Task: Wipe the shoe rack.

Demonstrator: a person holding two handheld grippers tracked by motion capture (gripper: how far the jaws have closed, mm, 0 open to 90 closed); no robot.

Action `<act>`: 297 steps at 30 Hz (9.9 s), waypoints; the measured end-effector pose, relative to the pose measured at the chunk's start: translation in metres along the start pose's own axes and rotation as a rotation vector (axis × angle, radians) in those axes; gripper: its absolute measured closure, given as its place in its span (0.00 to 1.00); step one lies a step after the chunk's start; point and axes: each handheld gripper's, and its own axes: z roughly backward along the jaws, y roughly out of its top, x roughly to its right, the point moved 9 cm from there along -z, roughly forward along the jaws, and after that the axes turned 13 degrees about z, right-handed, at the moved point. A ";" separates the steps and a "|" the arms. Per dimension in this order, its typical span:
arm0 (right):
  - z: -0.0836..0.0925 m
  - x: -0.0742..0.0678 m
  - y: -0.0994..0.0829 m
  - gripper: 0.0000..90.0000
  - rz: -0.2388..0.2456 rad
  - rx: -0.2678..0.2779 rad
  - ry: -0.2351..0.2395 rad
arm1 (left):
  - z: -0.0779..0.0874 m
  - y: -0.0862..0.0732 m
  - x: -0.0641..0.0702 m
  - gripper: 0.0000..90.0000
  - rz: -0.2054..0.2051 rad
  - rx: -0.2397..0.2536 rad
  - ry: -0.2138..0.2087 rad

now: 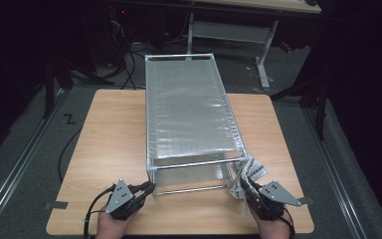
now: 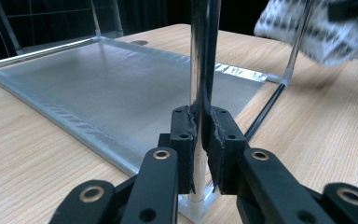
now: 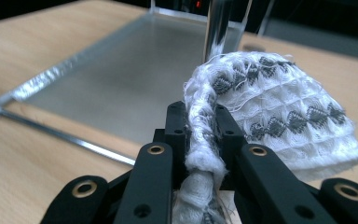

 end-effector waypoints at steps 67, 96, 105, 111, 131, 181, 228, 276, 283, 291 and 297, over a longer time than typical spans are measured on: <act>-0.025 0.000 -0.009 0.90 -0.042 -0.006 0.020 | -0.006 0.003 -0.012 0.89 -0.003 0.016 0.080; -0.008 -0.022 -0.012 0.89 -0.032 -0.012 0.029 | -0.061 0.034 -0.094 0.89 0.106 0.052 0.222; -0.008 -0.020 -0.014 0.89 -0.035 -0.018 0.029 | -0.052 0.040 -0.121 0.85 0.157 0.022 0.283; -0.008 -0.017 -0.017 0.89 -0.040 -0.023 0.025 | -0.027 0.034 -0.105 0.64 0.174 0.062 0.283; -0.006 -0.005 -0.027 0.89 -0.062 -0.059 -0.010 | -0.040 0.010 0.035 0.58 0.057 -0.066 -0.056; -0.130 -0.011 -0.012 0.88 -0.028 -0.260 0.122 | -0.026 0.032 0.111 0.89 -0.017 -0.028 -0.250; -0.085 -0.092 0.033 0.87 0.038 -0.007 0.190 | 0.009 0.033 0.040 0.90 -0.008 0.069 -0.096; -0.108 -0.082 -0.012 0.73 0.026 -0.247 0.146 | 0.013 0.032 0.037 0.90 -0.002 0.070 -0.096; -0.098 -0.037 -0.029 0.72 -0.002 -0.271 0.066 | 0.023 0.034 0.023 0.90 0.009 0.073 -0.062; -0.077 0.017 -0.053 0.70 -0.061 -0.296 -0.044 | 0.027 0.036 0.018 0.90 0.096 0.133 -0.058; -0.062 0.056 -0.071 0.71 -0.091 -0.308 -0.121 | 0.029 0.036 0.017 0.90 0.091 0.145 -0.058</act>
